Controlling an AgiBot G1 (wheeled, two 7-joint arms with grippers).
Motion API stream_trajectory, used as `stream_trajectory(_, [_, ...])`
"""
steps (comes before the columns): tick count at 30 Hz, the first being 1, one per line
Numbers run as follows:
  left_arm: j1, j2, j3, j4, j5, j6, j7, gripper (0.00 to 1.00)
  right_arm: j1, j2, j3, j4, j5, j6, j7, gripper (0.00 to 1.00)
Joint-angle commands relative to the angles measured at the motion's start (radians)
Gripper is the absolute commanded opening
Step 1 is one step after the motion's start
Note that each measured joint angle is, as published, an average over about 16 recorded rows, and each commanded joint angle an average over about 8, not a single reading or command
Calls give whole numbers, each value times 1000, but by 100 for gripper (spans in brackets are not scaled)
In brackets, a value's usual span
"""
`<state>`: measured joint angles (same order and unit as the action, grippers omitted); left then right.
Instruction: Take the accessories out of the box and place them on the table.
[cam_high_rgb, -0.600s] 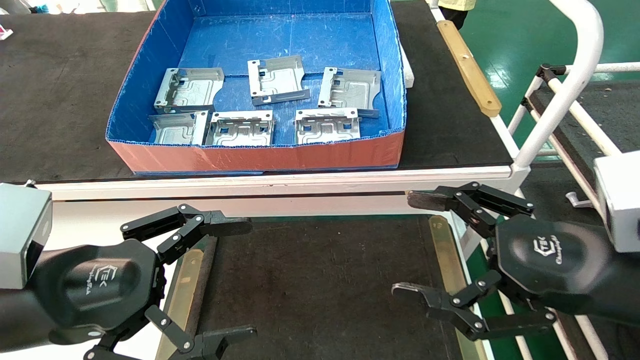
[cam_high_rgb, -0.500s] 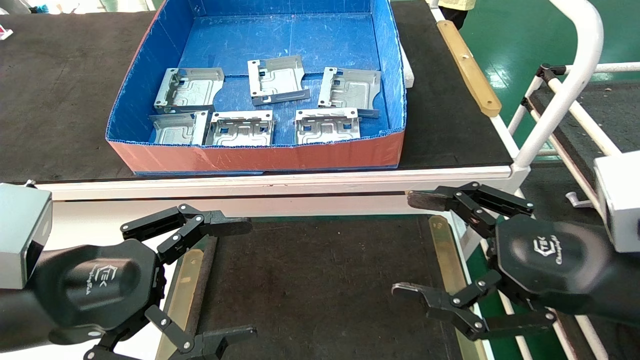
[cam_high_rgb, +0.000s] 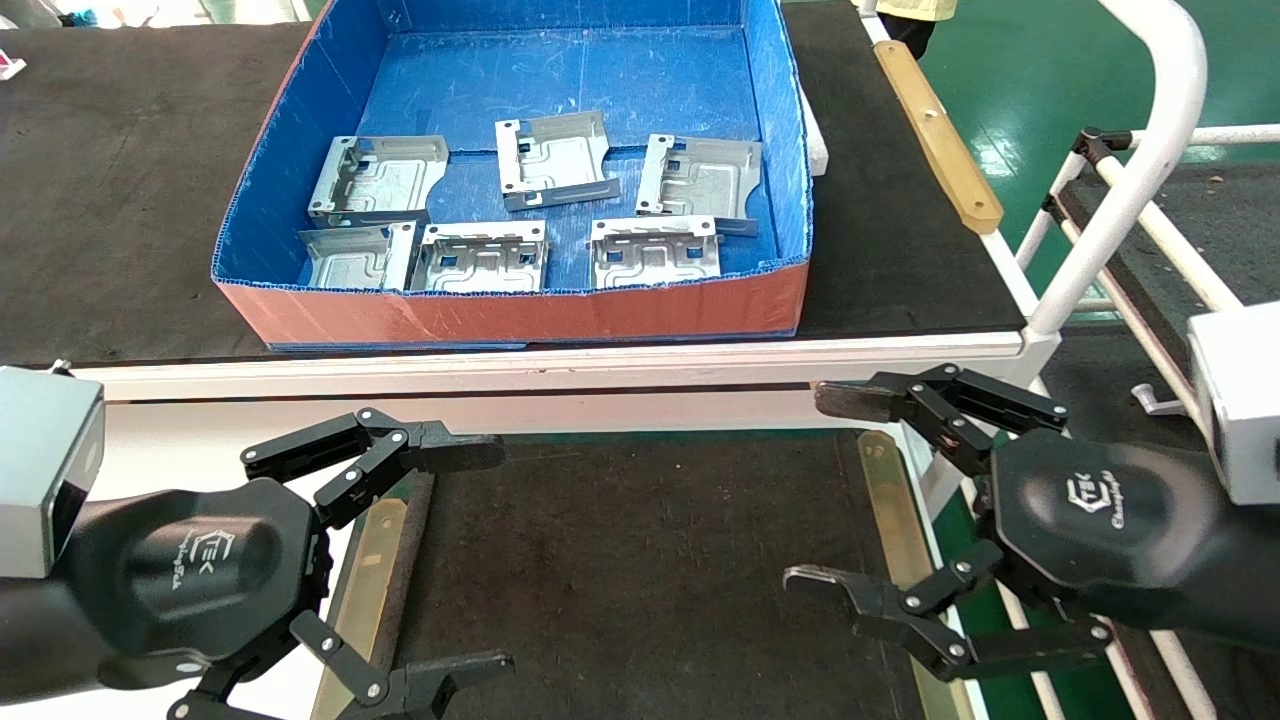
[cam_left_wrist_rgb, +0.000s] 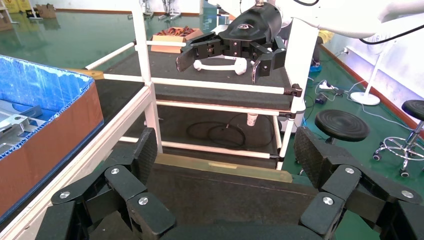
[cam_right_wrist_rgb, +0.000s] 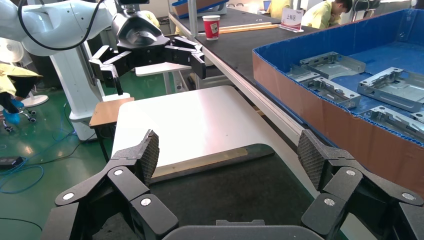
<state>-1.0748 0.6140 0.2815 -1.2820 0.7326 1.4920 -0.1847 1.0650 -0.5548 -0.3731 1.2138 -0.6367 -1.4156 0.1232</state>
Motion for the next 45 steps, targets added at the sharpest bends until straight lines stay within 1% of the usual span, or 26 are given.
stream_trajectory(1, [0, 0, 0, 0, 0, 0, 0, 100, 0, 0, 0, 0, 0, 0, 0, 100])
stream_trajectory(9, [-3, 5, 2, 4, 9, -11, 0, 100, 0, 0, 0, 0, 0, 0, 0, 100])
stream_trajectory(16, [-50, 42, 16, 35, 70, -93, -13, 100, 0, 0, 0, 0, 0, 0, 0, 100])
stream_trajectory(23, [-158, 111, 51, 111, 179, -206, -38, 100, 0, 0, 0, 0, 0, 0, 0, 100])
stream_trajectory(36, [-411, 300, 143, 340, 398, -413, -89, 100, 0, 0, 0, 0, 0, 0, 0, 100])
stream_trajectory(41, [-476, 353, 183, 423, 498, -519, -126, 100, 0, 0, 0, 0, 0, 0, 0, 100])
stream_trajectory(45, [-508, 382, 211, 460, 565, -593, -166, 100, 0, 0, 0, 0, 0, 0, 0, 100])
